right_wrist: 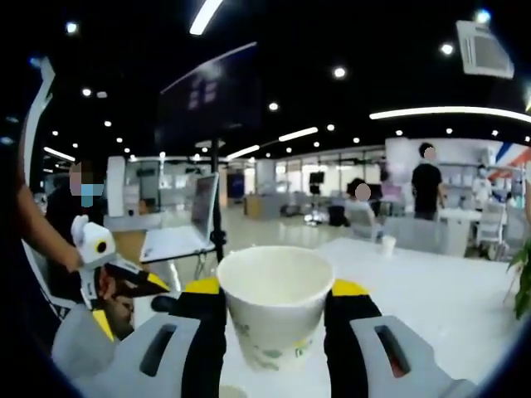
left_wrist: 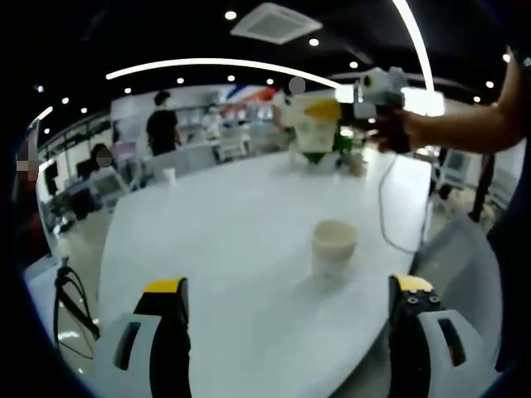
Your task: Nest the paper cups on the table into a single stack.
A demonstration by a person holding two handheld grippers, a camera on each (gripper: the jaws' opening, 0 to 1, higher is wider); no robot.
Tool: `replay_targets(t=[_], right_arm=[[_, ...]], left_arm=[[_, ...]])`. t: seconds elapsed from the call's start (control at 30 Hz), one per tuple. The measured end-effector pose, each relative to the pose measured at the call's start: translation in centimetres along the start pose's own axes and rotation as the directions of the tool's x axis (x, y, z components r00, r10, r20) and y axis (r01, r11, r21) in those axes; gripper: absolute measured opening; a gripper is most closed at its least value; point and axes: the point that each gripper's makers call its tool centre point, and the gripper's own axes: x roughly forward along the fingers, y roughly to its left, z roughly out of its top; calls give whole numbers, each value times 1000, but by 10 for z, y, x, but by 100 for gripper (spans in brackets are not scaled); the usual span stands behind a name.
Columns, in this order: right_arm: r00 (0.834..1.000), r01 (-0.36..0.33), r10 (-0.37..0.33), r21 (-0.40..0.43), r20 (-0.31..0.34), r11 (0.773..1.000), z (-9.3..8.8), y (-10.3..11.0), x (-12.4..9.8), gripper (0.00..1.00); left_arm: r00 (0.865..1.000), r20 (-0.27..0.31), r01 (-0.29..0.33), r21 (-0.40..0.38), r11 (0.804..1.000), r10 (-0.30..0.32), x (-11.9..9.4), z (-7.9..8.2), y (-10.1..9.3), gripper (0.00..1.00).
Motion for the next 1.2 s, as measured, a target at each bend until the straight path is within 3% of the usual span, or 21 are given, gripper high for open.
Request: replay_targets(t=[0.37, 0.67, 0.87, 0.97, 1.2], right_arm=[[1000, 8, -8, 35, 21, 999, 28, 48, -12, 43], [999, 2, -4, 55, 32, 998, 47, 53, -12, 43], [999, -21, 19, 60, 31, 998, 58, 70, 0, 43], [999, -25, 23, 62, 32, 998, 67, 69, -2, 43], [999, -43, 41, 62, 36, 997, 77, 74, 0, 43]], left_arm=[[1000, 20, 4, -25, 1000, -3, -34, 9, -4, 98], [1000, 24, -5, -41, 999, 6, -40, 24, 4, 98], [999, 27, -18, -59, 998, 20, -50, 32, 22, 98], [999, 30, -25, -67, 997, 27, -45, 45, 27, 98], [999, 29, -30, -70, 997, 32, -49, 47, 29, 98]])
